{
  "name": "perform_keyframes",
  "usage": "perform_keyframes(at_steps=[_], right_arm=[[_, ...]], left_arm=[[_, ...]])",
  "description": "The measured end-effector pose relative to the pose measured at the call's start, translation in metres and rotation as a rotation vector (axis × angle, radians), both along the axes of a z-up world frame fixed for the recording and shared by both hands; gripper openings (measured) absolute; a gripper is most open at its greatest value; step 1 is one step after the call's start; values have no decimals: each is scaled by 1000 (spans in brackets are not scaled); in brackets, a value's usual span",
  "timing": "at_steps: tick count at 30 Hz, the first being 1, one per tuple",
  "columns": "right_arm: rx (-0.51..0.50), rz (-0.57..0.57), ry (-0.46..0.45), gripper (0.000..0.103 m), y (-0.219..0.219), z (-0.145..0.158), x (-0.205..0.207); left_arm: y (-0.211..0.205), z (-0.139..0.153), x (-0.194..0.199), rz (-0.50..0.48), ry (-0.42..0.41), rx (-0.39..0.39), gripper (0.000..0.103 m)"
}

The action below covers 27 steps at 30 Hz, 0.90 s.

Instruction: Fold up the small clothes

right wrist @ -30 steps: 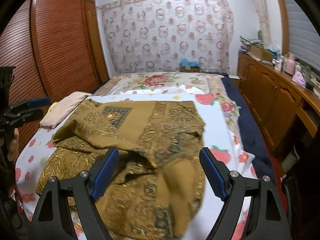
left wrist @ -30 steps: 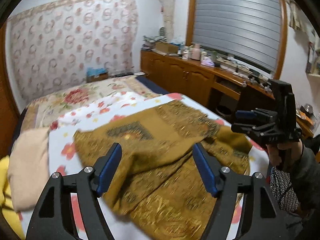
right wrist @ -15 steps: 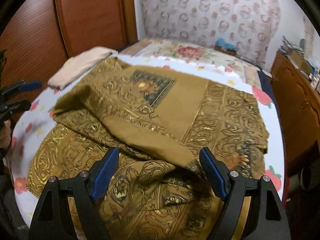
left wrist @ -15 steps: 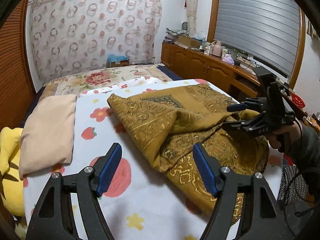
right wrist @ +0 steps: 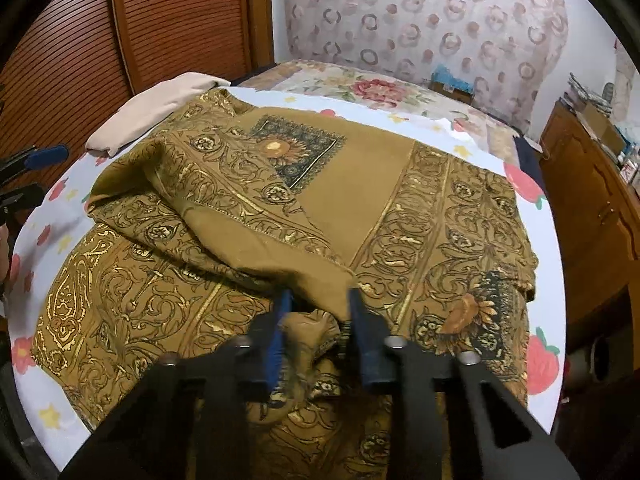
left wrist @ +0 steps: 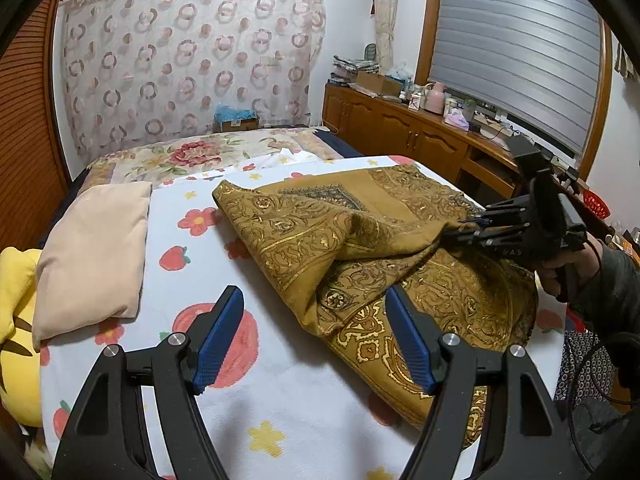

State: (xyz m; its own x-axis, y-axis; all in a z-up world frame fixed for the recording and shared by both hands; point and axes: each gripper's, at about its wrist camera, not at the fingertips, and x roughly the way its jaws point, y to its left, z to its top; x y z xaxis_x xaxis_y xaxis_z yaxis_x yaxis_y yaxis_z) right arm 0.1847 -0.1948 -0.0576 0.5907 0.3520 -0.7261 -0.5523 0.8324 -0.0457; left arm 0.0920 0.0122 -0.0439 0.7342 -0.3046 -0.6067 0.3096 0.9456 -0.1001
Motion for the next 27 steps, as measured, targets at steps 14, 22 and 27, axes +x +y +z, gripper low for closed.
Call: perform_keyframes(at_steps=[14,22,27], right_arm=[[177,-13,-221,7,-26,58,-78],[160,-101,-204,7,-62,52,-99],[159,-145,-121,7,-78,33,-102]], left_arm=[[-5,5,-1,9,-4,-16,74],[-15,11,-4,-16,-23,-20,76],[-14,13,-3,-13,-35,-26,76]])
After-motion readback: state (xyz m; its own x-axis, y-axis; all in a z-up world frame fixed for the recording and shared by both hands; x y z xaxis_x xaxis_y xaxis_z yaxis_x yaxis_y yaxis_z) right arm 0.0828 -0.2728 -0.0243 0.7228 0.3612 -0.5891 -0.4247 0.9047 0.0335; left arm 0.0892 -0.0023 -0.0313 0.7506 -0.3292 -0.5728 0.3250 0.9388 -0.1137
